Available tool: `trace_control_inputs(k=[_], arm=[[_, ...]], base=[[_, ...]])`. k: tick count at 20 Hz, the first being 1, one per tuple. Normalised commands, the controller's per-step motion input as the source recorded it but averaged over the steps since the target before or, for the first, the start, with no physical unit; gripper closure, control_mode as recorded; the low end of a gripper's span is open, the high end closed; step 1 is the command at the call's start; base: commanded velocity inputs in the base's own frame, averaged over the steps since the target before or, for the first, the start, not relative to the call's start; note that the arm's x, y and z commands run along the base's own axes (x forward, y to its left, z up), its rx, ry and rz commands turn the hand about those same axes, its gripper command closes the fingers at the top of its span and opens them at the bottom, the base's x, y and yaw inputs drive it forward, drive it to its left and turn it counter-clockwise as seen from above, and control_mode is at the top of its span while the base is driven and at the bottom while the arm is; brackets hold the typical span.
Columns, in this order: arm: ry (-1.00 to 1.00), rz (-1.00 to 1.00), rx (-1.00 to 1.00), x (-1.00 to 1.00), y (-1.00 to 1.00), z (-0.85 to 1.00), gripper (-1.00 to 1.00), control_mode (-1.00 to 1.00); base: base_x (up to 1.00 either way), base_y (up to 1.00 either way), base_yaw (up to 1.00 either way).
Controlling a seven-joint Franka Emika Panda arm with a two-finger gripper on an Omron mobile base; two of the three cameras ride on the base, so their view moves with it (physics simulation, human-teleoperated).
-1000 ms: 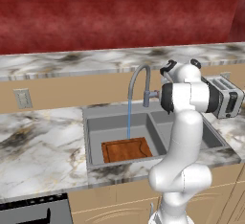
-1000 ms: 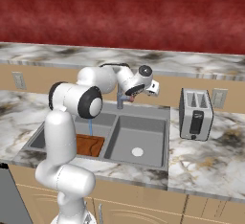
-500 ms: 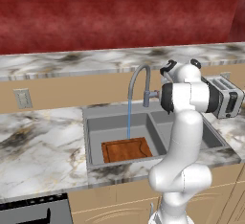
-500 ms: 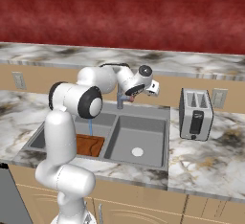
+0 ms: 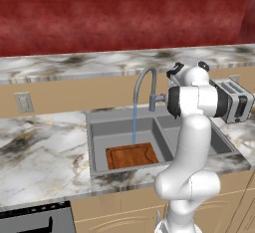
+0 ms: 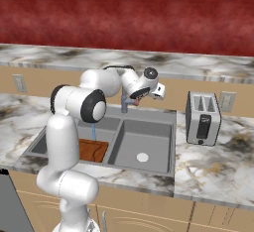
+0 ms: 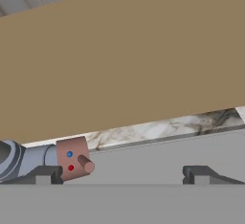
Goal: Turn on the sink faucet with hot water and rinse the cutting board for ten seconds, then turn off the faucet. Push the cutting board to reach the water if necessary.
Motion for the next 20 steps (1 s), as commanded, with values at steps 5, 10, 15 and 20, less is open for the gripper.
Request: trace_control_inputs(k=[5,10,15,20], arm=[[0.00,0.00,0.00,0.00,0.00,0.00,-1.00,-1.00],[0.00,0.00,0.00,0.00,0.00,0.00,-1.00,-1.00],[0.00,0.00,0.00,0.00,0.00,0.00,-1.00,-1.00],[0.00,0.00,0.00,0.00,0.00,0.00,-1.00,-1.00]], base=[[0.00,0.00,0.00],[0.00,0.00,0.00],[0.00,0.00,0.00],[0.00,0.00,0.00]])
